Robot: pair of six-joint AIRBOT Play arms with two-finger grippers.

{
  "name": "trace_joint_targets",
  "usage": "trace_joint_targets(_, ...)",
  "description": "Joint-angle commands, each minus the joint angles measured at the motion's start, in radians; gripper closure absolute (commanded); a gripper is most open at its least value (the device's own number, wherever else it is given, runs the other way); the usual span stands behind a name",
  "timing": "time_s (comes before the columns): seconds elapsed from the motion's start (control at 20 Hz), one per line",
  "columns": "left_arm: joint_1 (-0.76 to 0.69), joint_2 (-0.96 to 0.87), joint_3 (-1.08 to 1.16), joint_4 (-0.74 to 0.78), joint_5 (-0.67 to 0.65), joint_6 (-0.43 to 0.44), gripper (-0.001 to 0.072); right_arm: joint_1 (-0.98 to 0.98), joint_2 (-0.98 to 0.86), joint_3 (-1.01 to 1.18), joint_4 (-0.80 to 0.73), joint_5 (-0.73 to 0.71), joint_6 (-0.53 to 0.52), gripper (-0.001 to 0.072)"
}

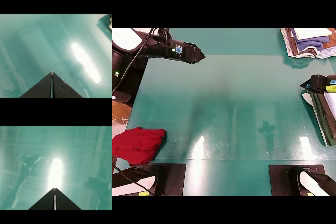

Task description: Fold the shirts.

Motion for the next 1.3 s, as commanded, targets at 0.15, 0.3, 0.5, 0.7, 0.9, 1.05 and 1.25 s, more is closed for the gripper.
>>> trace_joint_targets(0.15,0.000,0.001,0.000,0.000,0.000,0.000,0.0679,0.001,0.001,0.000,0.000,0.046,0.000,0.0693)
trace_joint_targets(0.3,0.000,0.001,0.000,-0.021,0.033,0.000,0.0679,0.001,0.001,0.000,0.000,0.073,0.000,0.0693)
trace_joint_targets(0.5,0.076,0.005,0.000,0.043,-0.225,-0.011,0.0679,0.001,0.001,0.000,0.000,0.076,0.000,0.0693)
trace_joint_targets(0.7,0.292,0.113,-0.092,0.122,-0.426,-0.024,0.0680,0.001,0.001,0.000,0.000,0.077,0.000,0.0693)
trace_joint_targets(0.9,0.547,0.389,-0.356,0.268,-0.430,-0.069,0.0679,0.001,0.001,0.000,0.000,0.075,0.000,0.0694)
trace_joint_targets(1.05,0.656,0.543,-0.547,0.447,-0.472,-0.145,0.0679,0.001,0.001,0.000,0.000,0.075,0.000,0.0694)
trace_joint_targets(1.25,0.666,0.578,-0.730,0.548,-0.509,-0.195,0.0018,0.001,0.001,0.000,-0.001,0.075,-0.011,0.0693)
